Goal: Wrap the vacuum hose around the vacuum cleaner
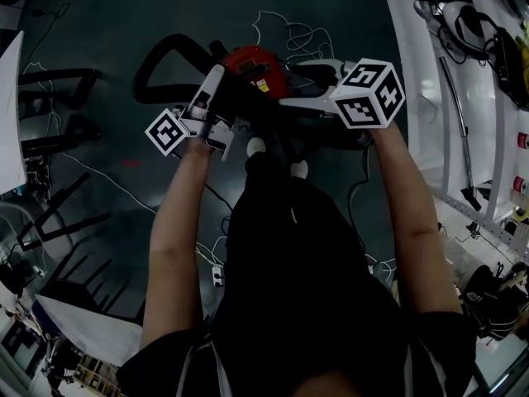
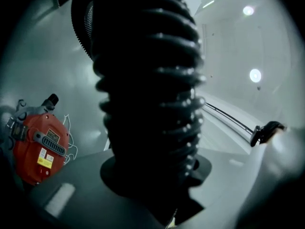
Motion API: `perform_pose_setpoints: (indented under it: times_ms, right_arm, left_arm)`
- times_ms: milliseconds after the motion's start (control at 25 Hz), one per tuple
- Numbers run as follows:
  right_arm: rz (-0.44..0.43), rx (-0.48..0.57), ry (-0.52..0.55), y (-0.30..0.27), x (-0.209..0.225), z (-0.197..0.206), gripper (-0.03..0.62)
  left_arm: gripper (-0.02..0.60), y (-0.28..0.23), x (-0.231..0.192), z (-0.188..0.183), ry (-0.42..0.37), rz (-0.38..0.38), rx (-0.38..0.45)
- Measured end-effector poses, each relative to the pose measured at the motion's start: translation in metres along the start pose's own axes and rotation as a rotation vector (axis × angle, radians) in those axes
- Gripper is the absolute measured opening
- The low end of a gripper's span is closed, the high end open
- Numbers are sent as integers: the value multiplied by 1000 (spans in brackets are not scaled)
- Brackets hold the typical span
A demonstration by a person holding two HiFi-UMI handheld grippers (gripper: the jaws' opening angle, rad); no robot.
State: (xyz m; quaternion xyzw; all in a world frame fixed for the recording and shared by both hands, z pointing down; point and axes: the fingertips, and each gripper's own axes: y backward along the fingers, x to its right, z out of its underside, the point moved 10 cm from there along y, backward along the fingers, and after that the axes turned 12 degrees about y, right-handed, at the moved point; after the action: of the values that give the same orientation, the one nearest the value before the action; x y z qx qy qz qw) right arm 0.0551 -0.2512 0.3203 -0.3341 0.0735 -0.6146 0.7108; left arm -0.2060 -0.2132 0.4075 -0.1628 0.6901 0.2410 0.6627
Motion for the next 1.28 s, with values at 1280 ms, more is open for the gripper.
perform_pose_setpoints:
  times_ms: [1280]
  right_arm:
    - [425, -786, 591, -29, 26, 190, 181]
  left_arm:
    - [178, 11, 77, -118, 25, 157, -359]
